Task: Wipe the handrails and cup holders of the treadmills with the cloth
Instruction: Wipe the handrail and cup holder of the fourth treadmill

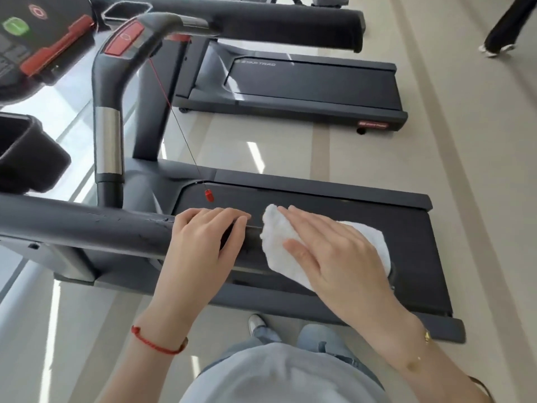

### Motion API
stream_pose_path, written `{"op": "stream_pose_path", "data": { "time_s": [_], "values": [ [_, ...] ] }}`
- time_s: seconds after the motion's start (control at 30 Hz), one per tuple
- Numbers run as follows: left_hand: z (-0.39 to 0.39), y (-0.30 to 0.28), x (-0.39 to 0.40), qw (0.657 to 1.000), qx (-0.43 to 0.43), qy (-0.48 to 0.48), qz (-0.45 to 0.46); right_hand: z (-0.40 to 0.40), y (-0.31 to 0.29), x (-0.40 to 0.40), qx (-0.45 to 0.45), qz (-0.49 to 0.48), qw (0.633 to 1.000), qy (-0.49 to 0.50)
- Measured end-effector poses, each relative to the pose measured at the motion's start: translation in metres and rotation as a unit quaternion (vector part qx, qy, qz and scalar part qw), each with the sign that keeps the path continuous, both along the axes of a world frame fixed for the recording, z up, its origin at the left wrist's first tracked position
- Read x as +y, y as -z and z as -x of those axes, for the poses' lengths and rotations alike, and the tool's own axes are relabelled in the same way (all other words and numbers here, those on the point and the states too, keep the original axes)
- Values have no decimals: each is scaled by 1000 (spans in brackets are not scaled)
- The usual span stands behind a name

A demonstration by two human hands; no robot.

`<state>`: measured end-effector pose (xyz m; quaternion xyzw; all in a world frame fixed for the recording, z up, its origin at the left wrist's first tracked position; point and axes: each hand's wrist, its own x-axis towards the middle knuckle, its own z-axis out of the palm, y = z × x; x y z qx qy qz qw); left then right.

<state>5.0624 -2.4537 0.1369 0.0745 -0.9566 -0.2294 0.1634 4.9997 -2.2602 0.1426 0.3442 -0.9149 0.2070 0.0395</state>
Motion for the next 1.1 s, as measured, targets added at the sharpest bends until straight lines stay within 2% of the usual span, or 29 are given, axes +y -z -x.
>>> {"op": "stream_pose_path", "data": {
  "time_s": [0.2,0.4,0.57,0.73,0.87,1.0,1.1],
  "values": [
    [-3,3,2,1000,6,4,9,6,3,-6,23,-50,998,37],
    [-5,8,5,999,36,0,14,-1,14,21,69,11,998,5],
    [-6,9,9,998,45,-1,38,1,13,46,35,14,997,60],
    [-7,7,12,999,35,-10,40,-4,12,1,82,-63,995,10],
    [-6,3,9,999,26,-2,30,-8,17,11,103,-46,994,-11],
    [-4,1,3,999,30,13,8,1,17,30,99,-3,993,67],
    [-4,2,-3,999,29,33,-1,4,15,2,119,-35,990,71]
  ]
}}
